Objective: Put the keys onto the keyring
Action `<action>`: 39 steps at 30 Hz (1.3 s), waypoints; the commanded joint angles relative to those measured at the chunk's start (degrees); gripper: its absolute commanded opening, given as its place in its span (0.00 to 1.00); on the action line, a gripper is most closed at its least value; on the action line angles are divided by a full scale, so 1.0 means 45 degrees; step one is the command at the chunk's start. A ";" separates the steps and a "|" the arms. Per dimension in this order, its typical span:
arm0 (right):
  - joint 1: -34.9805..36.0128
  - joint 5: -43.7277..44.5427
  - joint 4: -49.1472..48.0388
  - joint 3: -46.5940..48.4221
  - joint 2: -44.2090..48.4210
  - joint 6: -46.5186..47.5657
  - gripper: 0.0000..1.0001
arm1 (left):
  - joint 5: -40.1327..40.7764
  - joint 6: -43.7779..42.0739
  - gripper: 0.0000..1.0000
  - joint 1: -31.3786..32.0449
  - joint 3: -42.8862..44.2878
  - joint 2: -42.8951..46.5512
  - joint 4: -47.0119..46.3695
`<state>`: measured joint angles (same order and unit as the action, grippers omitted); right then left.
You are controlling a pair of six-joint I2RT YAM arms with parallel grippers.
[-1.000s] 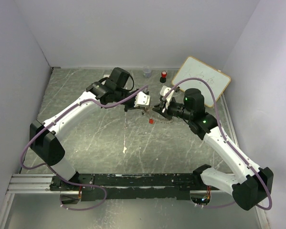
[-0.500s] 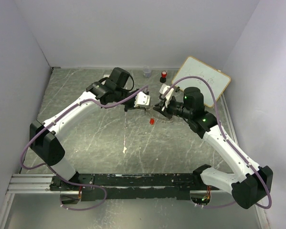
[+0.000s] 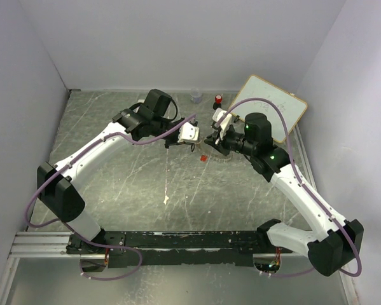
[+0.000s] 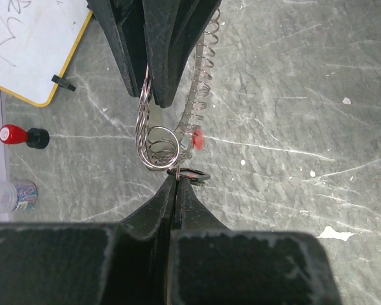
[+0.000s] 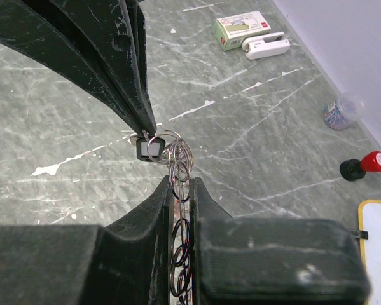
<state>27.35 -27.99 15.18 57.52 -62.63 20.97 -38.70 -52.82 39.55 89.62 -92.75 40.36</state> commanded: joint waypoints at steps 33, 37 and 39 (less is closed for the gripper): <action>-0.0005 -0.0049 0.0258 0.0535 -0.0009 0.0076 0.00 | 0.0324 -0.0242 0.07 -0.0214 0.0388 0.0230 0.0023; -0.0007 -0.0023 0.0318 0.0578 -0.0009 0.0066 0.00 | 0.0320 -0.0245 0.07 -0.0253 0.0348 0.0259 -0.0004; -0.0013 -0.0092 0.0325 0.0588 -0.0060 0.0058 0.00 | 0.0184 -0.0289 0.07 -0.0269 0.0371 0.0279 0.0017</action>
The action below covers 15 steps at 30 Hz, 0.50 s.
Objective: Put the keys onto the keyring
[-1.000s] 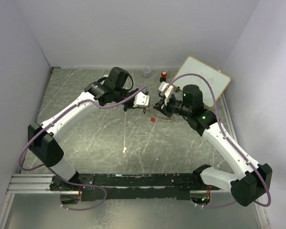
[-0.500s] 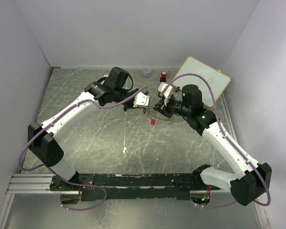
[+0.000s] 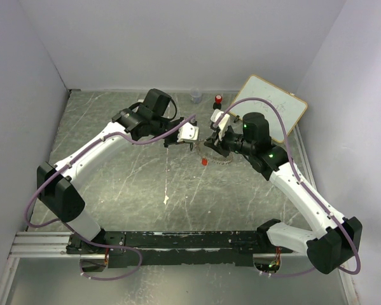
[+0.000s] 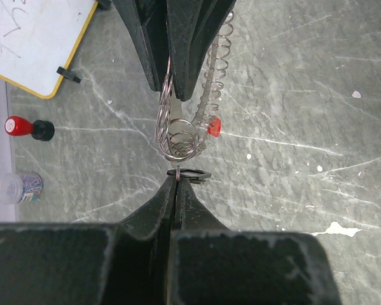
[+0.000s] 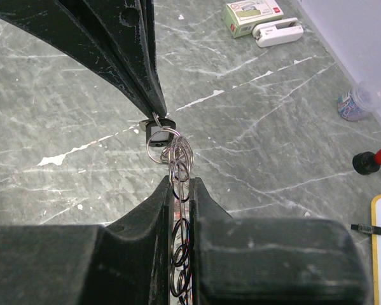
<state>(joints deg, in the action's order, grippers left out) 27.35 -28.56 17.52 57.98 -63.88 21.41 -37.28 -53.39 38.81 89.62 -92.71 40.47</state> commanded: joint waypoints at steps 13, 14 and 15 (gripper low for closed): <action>-0.0005 -0.0120 -0.0325 0.0537 -0.0141 -0.0129 0.00 | -0.0457 -0.0318 0.07 -0.0090 0.0527 0.0133 0.0100; -0.0014 -0.0102 -0.0346 0.0535 -0.0146 -0.0143 0.00 | -0.0480 -0.0333 0.07 -0.0089 0.0515 0.0147 0.0081; -0.0006 -0.0100 -0.0356 0.0535 -0.0159 -0.0148 0.00 | -0.0500 -0.0325 0.07 -0.0089 0.0496 0.0152 0.0056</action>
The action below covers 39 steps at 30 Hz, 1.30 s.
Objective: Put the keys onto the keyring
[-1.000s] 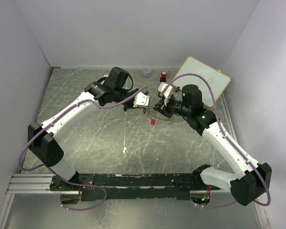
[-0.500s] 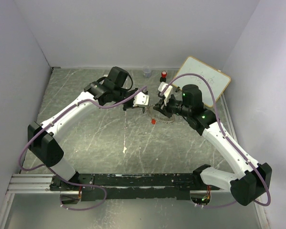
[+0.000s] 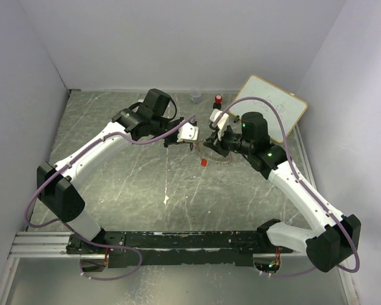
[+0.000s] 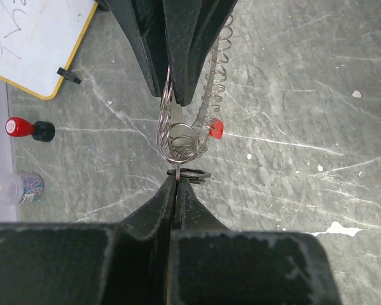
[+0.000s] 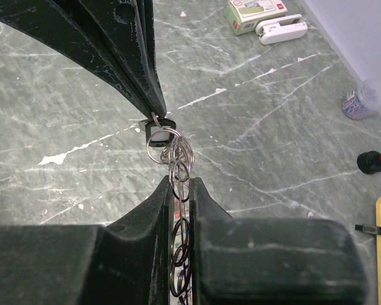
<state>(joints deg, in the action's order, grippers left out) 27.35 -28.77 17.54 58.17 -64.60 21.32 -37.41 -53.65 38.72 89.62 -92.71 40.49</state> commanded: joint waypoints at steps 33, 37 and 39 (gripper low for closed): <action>-0.0007 -0.0438 -0.0381 0.0626 -0.0139 0.0002 0.00 | -0.0966 -0.0630 0.07 -0.0069 0.0718 0.0006 0.0337; -0.0004 -0.0551 -0.0266 0.0619 -0.0132 0.0109 0.00 | -0.0913 -0.0647 0.07 -0.0069 0.0793 -0.0040 0.0409; -0.0013 -0.0568 -0.0311 0.0575 -0.0066 0.0129 0.00 | -0.0887 -0.0656 0.07 -0.0069 0.0904 -0.0148 0.0533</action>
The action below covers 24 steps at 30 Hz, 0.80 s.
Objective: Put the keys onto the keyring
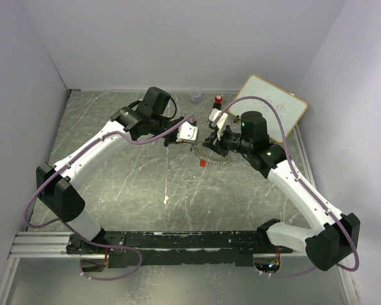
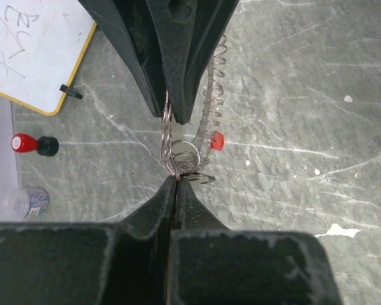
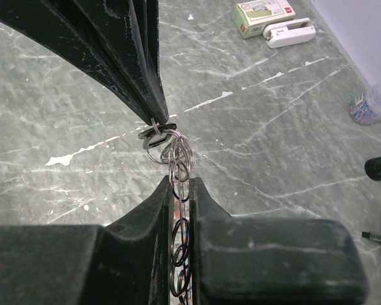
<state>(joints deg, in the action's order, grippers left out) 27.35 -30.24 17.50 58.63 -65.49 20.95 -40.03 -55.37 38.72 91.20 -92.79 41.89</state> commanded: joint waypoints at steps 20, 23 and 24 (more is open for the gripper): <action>-0.0014 0.0214 -0.0332 0.0463 0.0283 0.0120 0.00 | -0.0035 -0.0196 0.07 -0.0071 0.0056 0.0114 0.0172; -0.0003 0.0226 -0.0339 0.0467 0.0325 0.0098 0.00 | -0.0100 -0.0195 0.07 -0.0069 -0.0002 0.0147 0.0172; -0.0007 0.0220 -0.0324 0.0477 0.0307 0.0118 0.00 | -0.0114 -0.0200 0.07 -0.0079 -0.0021 0.0161 0.0170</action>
<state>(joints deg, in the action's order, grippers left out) 27.35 -29.63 17.47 58.74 -65.39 21.50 -39.88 -55.64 38.70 91.74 -93.54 42.57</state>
